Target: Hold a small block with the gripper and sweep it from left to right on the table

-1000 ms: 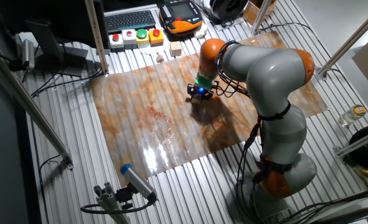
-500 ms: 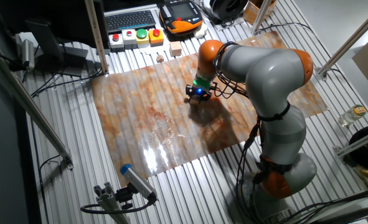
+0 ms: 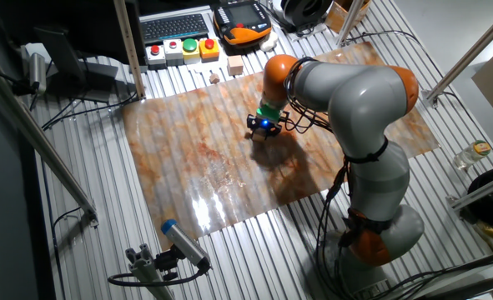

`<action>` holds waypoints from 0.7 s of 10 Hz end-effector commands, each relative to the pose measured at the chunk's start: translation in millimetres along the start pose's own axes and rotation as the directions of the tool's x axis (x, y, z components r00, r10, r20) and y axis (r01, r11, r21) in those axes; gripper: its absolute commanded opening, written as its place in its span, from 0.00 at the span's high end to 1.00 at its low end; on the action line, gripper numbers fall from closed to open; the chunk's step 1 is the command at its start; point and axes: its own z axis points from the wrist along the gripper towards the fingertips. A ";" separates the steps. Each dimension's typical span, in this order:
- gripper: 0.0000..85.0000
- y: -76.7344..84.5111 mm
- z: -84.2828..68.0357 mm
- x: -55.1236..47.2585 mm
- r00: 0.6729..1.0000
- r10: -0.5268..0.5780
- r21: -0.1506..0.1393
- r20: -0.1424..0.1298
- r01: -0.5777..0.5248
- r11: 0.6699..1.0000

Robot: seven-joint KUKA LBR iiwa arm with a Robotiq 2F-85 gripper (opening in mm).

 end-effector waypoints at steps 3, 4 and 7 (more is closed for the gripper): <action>1.00 2.8 1.7 5.3 1.000 0.008 -0.001 0.003 -0.008 1.000; 1.00 3.5 2.7 7.0 1.000 0.011 -0.003 0.002 -0.011 1.000; 1.00 6.4 4.4 12.2 1.000 0.020 -0.008 -0.001 -0.020 1.000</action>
